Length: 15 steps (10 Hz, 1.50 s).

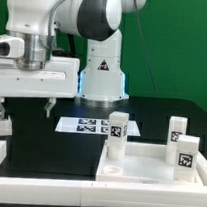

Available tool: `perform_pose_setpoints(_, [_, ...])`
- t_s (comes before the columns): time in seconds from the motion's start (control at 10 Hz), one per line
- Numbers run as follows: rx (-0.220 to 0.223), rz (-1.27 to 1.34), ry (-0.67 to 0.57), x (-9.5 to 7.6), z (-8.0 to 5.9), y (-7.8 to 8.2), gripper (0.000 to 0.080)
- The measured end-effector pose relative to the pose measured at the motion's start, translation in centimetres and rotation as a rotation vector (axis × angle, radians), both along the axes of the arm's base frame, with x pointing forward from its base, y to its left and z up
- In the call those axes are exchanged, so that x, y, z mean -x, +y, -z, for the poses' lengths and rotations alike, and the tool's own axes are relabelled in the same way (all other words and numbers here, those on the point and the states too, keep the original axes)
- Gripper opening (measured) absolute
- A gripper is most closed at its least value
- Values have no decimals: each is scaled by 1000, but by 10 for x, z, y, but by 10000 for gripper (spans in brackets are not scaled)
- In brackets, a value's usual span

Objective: Assemble square table

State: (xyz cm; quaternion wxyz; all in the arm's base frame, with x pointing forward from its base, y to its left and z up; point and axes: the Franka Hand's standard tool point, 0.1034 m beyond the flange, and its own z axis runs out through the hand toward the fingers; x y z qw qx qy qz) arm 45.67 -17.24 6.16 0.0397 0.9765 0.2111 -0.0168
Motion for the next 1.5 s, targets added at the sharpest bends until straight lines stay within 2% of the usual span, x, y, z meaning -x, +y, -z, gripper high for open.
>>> perform_pose_setpoints(0.2, [1,17,47,3,4,2,649])
perform_pose_setpoints(0.6, [115,11,353,21,32,-27,649])
perform_pose_setpoints(0.8, [140,28,489,31,29,-33,649])
perform_pose_setpoints(0.9, [172,73,599,38,22,-31,649])
perform_pose_setpoints(1.0, [192,62,647,34,26,-30,649])
perform_pose_setpoints(1.2, [226,68,772,38,29,-27,649])
perform_pose_setpoints(1.3, [229,64,776,37,32,-29,649])
perform_pose_setpoints(1.5, [240,75,799,53,28,-51,649])
